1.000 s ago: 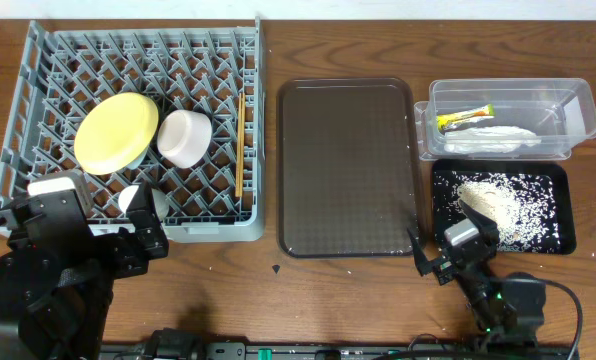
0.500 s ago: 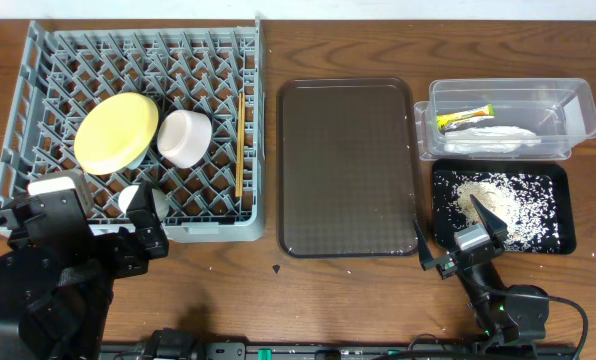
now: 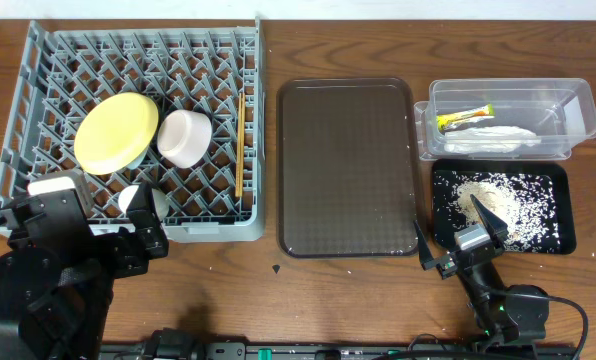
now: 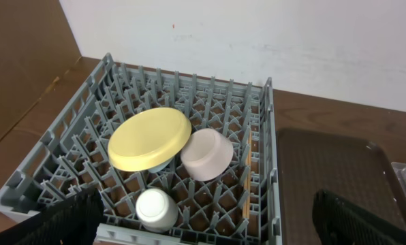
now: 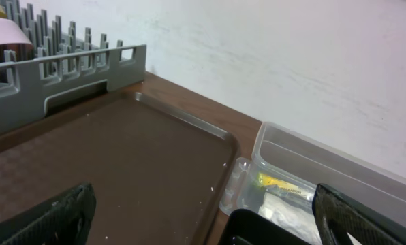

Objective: Sort waste into correct bins and load items into the dishwasher

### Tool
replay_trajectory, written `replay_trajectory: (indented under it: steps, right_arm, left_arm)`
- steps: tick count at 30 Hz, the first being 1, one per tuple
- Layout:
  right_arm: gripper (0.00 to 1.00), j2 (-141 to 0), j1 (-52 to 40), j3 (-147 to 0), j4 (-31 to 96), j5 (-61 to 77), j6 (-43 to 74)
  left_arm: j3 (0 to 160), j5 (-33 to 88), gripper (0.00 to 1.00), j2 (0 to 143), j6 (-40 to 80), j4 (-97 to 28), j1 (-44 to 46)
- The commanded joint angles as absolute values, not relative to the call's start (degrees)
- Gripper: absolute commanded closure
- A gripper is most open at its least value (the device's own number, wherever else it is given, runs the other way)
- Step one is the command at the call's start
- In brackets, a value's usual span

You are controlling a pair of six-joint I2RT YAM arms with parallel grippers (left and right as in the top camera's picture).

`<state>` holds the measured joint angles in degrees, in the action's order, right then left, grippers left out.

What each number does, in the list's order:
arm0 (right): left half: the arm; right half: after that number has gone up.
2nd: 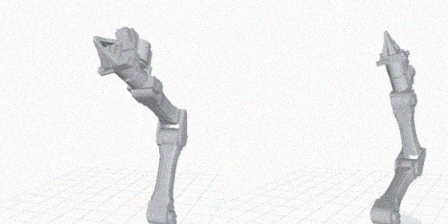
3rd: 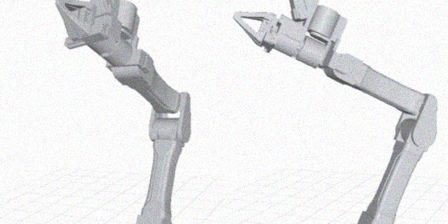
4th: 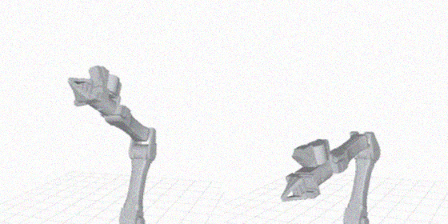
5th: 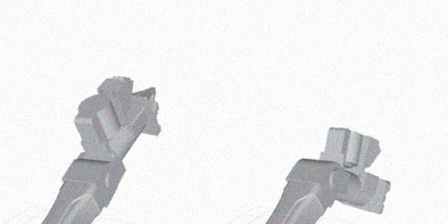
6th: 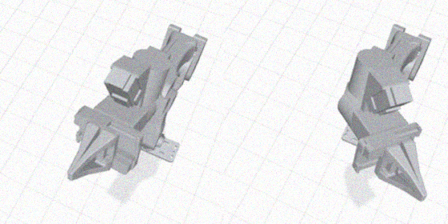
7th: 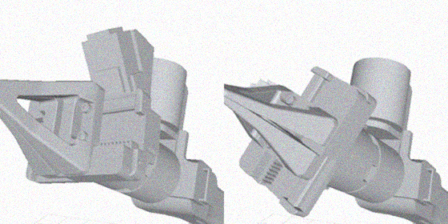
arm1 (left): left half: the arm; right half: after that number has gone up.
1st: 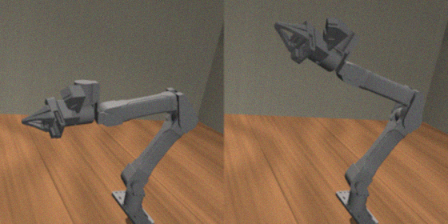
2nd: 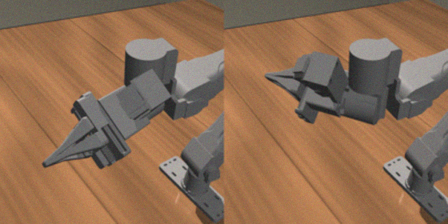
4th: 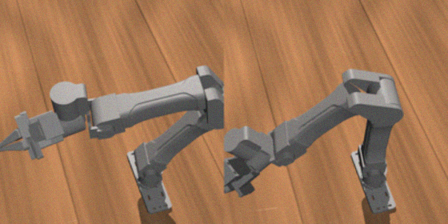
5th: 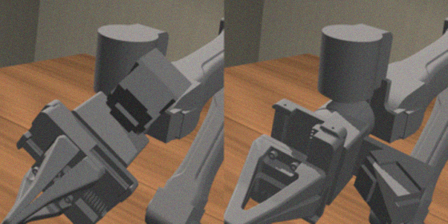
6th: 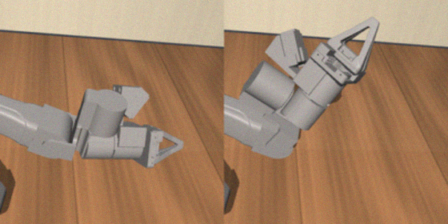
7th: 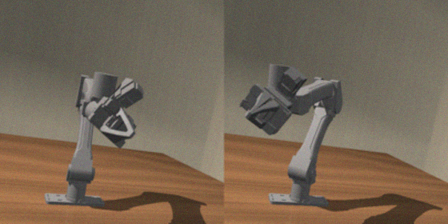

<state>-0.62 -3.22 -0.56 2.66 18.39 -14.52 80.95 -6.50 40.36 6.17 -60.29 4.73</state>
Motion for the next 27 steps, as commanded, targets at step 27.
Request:
replay_trajectory:
  steps: [27]
  right_arm:
    - [0.01, -0.32, -2.90, -0.30, 2.61, 18.02, -13.74]
  left_arm:
    - [29.71, -2.28, 0.02, 12.86, 11.73, -18.02, -5.82]
